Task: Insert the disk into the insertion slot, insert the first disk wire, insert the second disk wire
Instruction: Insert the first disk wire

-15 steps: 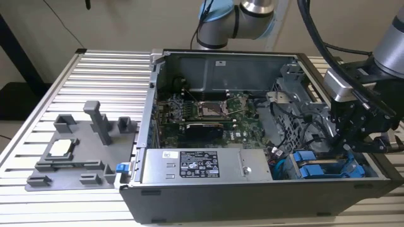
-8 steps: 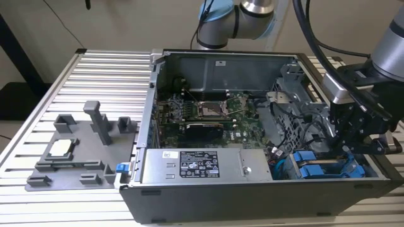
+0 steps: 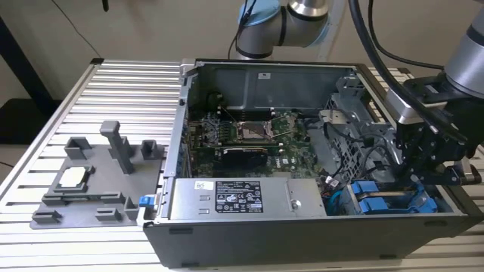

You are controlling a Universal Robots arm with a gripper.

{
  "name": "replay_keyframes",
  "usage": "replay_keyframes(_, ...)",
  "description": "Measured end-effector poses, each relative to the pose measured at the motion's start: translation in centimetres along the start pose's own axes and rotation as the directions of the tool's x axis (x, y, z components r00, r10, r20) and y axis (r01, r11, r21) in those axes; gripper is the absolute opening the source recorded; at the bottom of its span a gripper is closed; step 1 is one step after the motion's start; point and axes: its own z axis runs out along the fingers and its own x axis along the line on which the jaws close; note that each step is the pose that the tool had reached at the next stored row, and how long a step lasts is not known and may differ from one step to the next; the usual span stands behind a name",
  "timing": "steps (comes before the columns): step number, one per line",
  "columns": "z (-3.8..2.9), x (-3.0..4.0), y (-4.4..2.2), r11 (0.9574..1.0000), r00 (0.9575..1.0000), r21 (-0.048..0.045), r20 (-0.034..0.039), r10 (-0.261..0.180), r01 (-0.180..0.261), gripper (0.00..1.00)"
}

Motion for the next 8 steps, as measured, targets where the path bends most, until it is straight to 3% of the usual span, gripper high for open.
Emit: replay_keyframes(8, 0.38, 0.0, -0.01, 1.0, 1.0, 0.0001, -0.0035, 0.007, -0.007, 0.19)
